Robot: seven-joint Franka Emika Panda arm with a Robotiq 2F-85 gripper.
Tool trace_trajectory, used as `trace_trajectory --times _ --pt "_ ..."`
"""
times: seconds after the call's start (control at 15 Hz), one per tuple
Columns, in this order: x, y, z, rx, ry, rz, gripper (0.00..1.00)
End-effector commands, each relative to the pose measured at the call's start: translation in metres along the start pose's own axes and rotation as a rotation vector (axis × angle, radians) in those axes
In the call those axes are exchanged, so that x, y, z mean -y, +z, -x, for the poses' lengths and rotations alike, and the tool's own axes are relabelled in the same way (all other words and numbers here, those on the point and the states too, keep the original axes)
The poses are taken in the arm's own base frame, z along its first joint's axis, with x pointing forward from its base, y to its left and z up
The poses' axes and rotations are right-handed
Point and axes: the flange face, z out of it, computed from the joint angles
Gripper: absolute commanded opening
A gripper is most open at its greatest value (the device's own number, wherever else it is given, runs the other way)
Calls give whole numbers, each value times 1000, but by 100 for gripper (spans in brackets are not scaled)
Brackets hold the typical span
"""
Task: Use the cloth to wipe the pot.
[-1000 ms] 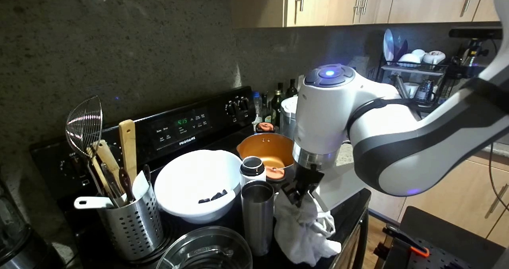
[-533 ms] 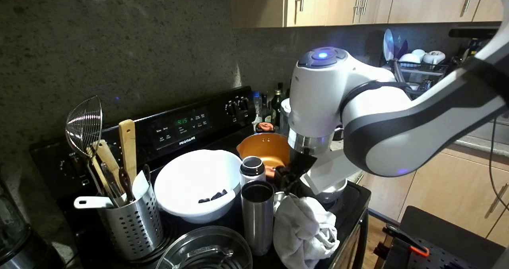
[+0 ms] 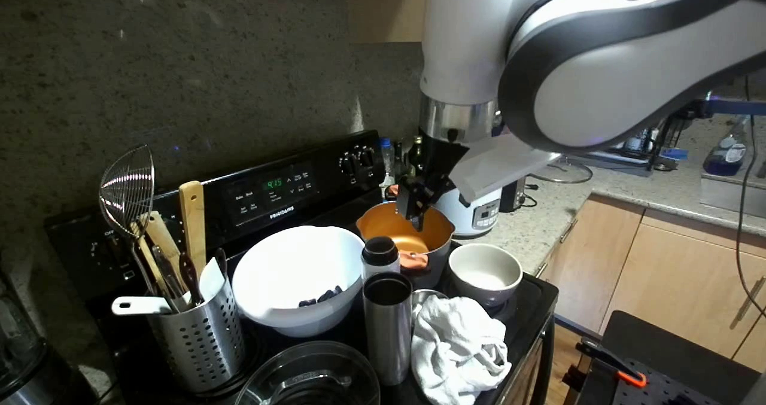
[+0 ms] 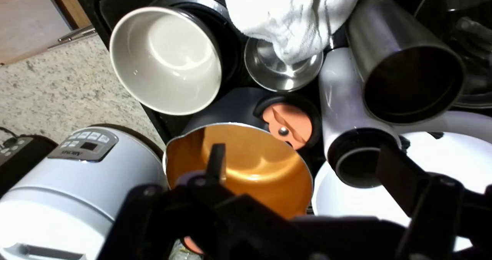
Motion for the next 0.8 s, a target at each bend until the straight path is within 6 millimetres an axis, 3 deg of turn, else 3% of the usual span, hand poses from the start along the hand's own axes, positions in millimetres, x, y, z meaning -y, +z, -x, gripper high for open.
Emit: trace_trajectory --times 0.0,0.4,0.47,0.73 --pt "-7 -43 -5 -14 -20 -50 100" --pt "-14 -79 2 -36 -25 -24 100" --pt "-13 -67 -4 -41 -11 -48 100" --pt "-12 -67 -3 -41 -13 -44 100"
